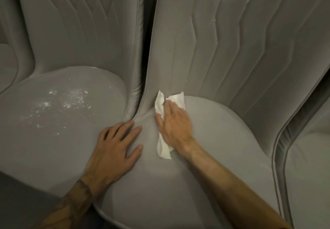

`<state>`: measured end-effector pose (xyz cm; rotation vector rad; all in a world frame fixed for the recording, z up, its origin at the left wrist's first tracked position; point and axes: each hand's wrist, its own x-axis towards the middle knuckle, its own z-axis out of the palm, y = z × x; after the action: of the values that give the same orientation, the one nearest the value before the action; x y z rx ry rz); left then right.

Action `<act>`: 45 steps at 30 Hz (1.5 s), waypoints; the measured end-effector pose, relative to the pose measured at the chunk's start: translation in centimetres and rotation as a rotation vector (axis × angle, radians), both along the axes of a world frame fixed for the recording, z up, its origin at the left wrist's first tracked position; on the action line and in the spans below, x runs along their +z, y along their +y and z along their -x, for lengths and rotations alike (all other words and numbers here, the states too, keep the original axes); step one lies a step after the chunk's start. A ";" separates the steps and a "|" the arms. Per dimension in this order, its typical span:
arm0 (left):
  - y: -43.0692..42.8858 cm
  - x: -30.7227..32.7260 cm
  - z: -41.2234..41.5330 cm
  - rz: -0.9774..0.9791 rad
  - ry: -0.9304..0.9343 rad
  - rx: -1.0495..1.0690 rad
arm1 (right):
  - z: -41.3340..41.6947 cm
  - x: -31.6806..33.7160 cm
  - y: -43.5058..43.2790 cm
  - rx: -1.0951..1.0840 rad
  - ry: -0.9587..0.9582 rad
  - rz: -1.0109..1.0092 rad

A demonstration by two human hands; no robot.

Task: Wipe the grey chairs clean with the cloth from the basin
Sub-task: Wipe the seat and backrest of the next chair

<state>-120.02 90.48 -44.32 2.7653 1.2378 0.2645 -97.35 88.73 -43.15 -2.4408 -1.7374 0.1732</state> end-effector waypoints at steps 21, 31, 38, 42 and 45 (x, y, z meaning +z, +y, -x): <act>0.3 1.1 -1.3 -0.030 0.023 0.025 | -11.1 -0.1 -5.2 -0.145 0.059 -0.139; 7.9 7.4 -13.0 -0.312 -0.346 -0.076 | -14.7 7.2 -5.1 -0.282 0.113 -0.987; 14.6 11.2 -19.7 -0.650 -0.426 0.038 | -20.4 10.4 -1.2 -0.236 -0.451 -0.968; 17.8 11.3 -20.7 -0.755 -0.407 -0.014 | -21.1 5.9 -0.6 -0.248 -0.559 -0.789; 18.6 10.7 -20.9 -0.788 -0.424 -0.008 | -22.0 8.5 0.6 -0.293 -0.608 -0.806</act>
<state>-99.15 109.04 -33.59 3.0134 1.1713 1.5366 -75.34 89.31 -34.66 -2.1438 -1.1894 -1.1594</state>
